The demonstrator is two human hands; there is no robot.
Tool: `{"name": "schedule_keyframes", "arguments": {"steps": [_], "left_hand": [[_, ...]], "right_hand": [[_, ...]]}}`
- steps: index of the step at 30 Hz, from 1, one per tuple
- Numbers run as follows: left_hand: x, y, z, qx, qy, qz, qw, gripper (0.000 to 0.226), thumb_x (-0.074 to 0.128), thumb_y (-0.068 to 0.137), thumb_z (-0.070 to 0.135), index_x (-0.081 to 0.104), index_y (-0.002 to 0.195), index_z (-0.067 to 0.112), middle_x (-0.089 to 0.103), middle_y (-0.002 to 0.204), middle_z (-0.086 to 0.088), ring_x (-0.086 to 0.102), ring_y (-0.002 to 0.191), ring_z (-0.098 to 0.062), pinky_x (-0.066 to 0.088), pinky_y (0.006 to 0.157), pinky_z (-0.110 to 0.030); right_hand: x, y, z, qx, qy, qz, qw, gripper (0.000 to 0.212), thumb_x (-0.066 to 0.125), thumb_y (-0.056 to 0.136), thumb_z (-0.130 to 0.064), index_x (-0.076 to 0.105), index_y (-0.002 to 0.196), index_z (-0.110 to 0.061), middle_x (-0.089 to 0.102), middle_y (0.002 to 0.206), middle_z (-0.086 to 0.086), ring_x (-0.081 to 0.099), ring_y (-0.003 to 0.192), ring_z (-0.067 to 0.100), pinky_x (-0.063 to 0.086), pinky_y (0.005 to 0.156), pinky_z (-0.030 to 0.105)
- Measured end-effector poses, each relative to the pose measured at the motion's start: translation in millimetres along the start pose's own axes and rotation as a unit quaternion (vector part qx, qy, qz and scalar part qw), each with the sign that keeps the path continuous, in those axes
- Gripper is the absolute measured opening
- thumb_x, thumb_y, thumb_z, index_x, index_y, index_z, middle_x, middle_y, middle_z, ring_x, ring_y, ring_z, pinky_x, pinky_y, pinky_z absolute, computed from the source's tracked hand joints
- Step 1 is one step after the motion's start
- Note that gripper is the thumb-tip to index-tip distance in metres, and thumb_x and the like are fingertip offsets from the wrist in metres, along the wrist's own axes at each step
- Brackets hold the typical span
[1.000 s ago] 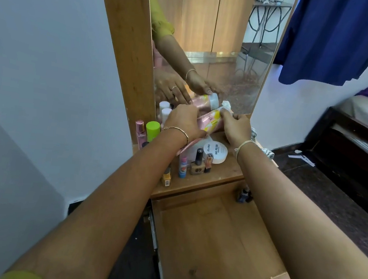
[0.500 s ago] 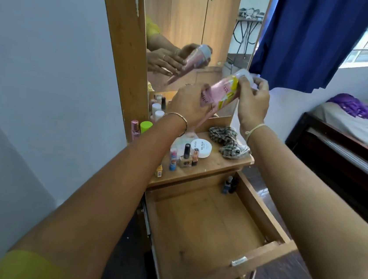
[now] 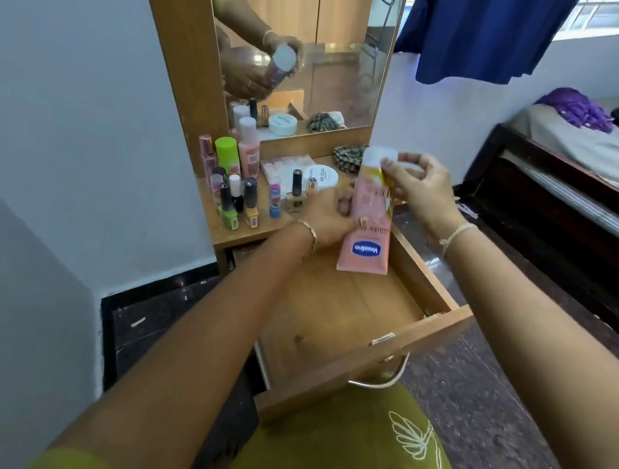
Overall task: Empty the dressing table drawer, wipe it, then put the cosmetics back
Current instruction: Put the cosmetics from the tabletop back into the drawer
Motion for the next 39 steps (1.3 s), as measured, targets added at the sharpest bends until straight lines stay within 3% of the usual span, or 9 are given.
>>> {"name": "schedule_keyframes", "arguments": {"steps": [3,6,10,14,19,24,27,33,39], "left_hand": [[27,0,-30,-0.028,-0.02,0.012,0.999,0.023,0.07,0.08,0.001,0.06,0.101,0.007,0.068,0.102,-0.011,0.064,0.095,-0.025,0.054,0.085,-0.045],[51,0,-54,-0.056,-0.024,0.033,0.998,0.034,0.071,0.08,0.004,0.058,0.111,-0.003,0.067,0.104,-0.014,0.059,0.09,-0.02,0.051,0.083,-0.038],[79,3,-84,-0.125,-0.099,0.079,0.984,0.039,0.07,0.082,0.003,0.055,0.116,-0.006,0.064,0.11,-0.019,0.063,0.101,-0.03,0.049,0.078,-0.031],[100,13,-104,-0.18,-0.115,0.079,0.974,0.034,0.069,0.082,0.004,0.055,0.113,-0.003,0.065,0.108,-0.018,0.064,0.099,-0.033,0.054,0.087,-0.047],[119,17,-120,-0.209,-0.121,0.037,0.97,0.029,0.063,0.084,-0.002,0.055,0.112,-0.006,0.057,0.079,-0.003,0.062,0.092,-0.03,0.052,0.089,-0.052],[129,16,-122,-0.214,-0.117,0.014,0.97,0.027,0.061,0.085,-0.002,0.059,0.111,-0.004,0.067,0.105,-0.019,0.065,0.101,-0.033,0.053,0.091,-0.049],[134,20,-128,-0.223,-0.096,0.005,0.97,0.022,0.062,0.083,-0.001,0.062,0.105,0.001,0.068,0.103,-0.02,0.066,0.098,-0.035,0.054,0.088,-0.049],[139,27,-126,-0.226,-0.019,-0.018,0.974,0.027,0.067,0.082,0.009,0.064,0.108,0.003,0.069,0.106,-0.018,0.066,0.098,-0.033,0.055,0.088,-0.046],[132,25,-110,-0.185,0.05,0.004,0.981,0.031,0.063,0.085,0.013,0.061,0.115,0.008,0.068,0.107,-0.018,0.065,0.099,-0.035,0.054,0.088,-0.042]], "right_hand": [[-8,-4,37,0.032,-0.009,-0.017,0.999,0.03,0.072,0.084,-0.024,0.06,0.107,-0.009,0.07,0.102,0.009,0.068,0.085,0.015,0.056,0.079,0.03],[-12,-5,66,0.031,-0.076,-0.026,0.996,0.036,0.073,0.084,-0.018,0.064,0.115,-0.003,0.07,0.109,0.012,0.067,0.089,0.01,0.054,0.081,0.019],[-14,-10,91,0.046,-0.181,-0.054,0.981,0.043,0.075,0.082,-0.016,0.064,0.122,-0.007,0.071,0.11,0.005,0.066,0.098,0.009,0.052,0.093,0.026],[-16,-14,107,0.049,-0.263,-0.073,0.961,0.039,0.073,0.082,-0.017,0.066,0.12,-0.02,0.072,0.107,-0.002,0.064,0.093,0.002,0.05,0.084,0.019],[-21,-20,122,0.048,-0.321,-0.066,0.944,0.041,0.071,0.082,-0.024,0.065,0.123,-0.023,0.071,0.11,-0.003,0.065,0.097,0.006,0.054,0.088,0.027],[-21,-20,132,0.043,-0.387,-0.06,0.919,0.045,0.069,0.083,-0.026,0.062,0.127,-0.022,0.068,0.118,-0.002,0.065,0.103,0.011,0.054,0.09,0.03],[-18,-19,134,0.044,-0.43,-0.059,0.9,0.043,0.066,0.084,-0.023,0.063,0.126,-0.021,0.067,0.12,0.002,0.064,0.106,0.016,0.054,0.091,0.033],[-13,-20,141,0.052,-0.498,-0.037,0.865,0.036,0.065,0.082,-0.027,0.066,0.118,-0.022,0.069,0.106,0.004,0.065,0.095,0.02,0.047,0.068,0.024],[-11,-26,141,0.034,-0.566,-0.024,0.823,0.028,0.066,0.082,-0.026,0.068,0.108,-0.014,0.068,0.098,0.008,0.065,0.091,0.025,0.052,0.07,0.03]]}}
Point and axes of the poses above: each hand's wrist, its own y-axis towards the middle knuckle, its own x-axis out of the palm, z = x × y, the point moved 2 cm from there along y, towards the middle knuckle
